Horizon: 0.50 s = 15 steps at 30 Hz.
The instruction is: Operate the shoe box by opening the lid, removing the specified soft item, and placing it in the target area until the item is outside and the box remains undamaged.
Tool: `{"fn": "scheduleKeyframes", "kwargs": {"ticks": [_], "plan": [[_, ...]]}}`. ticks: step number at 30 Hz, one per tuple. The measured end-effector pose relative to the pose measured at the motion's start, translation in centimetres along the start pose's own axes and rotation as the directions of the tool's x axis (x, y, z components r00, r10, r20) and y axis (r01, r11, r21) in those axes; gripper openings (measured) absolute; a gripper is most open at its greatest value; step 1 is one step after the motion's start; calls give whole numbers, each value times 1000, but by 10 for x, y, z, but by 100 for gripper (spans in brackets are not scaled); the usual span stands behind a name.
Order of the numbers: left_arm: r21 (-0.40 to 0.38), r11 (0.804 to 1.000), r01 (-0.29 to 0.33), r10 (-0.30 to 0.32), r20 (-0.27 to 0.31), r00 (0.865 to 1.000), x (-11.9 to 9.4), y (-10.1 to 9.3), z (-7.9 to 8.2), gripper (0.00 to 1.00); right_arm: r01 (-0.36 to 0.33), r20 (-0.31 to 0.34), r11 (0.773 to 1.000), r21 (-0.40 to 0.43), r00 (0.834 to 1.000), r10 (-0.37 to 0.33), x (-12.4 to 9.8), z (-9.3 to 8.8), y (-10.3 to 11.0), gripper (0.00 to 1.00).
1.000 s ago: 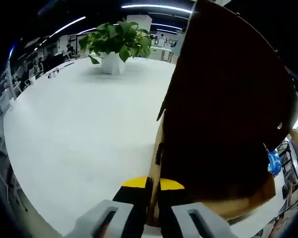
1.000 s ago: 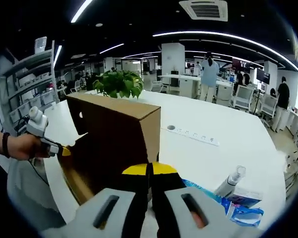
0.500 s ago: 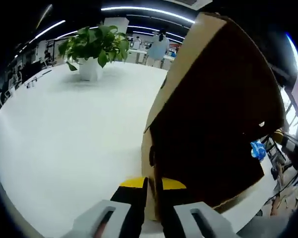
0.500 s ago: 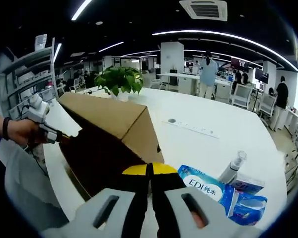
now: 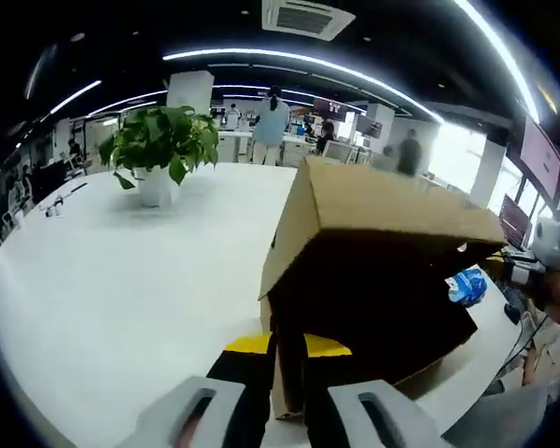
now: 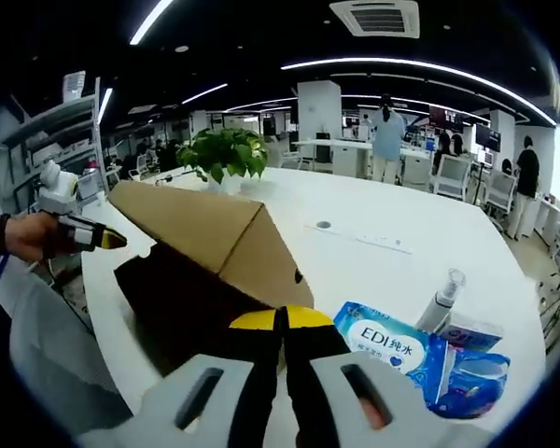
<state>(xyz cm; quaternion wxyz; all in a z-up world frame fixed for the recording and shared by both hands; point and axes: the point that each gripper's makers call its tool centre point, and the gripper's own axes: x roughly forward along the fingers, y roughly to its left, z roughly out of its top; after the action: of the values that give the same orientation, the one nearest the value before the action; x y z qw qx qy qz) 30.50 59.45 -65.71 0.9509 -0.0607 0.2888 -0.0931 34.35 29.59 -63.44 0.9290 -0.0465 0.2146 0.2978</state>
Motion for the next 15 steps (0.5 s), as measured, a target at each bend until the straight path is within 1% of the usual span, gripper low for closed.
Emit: {"fn": "scheduleKeyframes", "kwargs": {"ticks": [4, 9, 15], "plan": [[5, 1000, 9, -9, 12, 1000, -5, 0, 3, 10, 1, -5, 1000, 8, 1000, -1, -1, -8, 3, 0], [-7, 1000, 19, -19, 16, 1000, -7, -2, 2, 10, 1, -23, 1000, 6, 1000, -1, -4, -18, 7, 0], [-11, 999, 31, -31, 4, 1000, -10, -2, -10, 10, 5, -32, 999, 49, 999, -4, -8, -29, 6, 0]]}}
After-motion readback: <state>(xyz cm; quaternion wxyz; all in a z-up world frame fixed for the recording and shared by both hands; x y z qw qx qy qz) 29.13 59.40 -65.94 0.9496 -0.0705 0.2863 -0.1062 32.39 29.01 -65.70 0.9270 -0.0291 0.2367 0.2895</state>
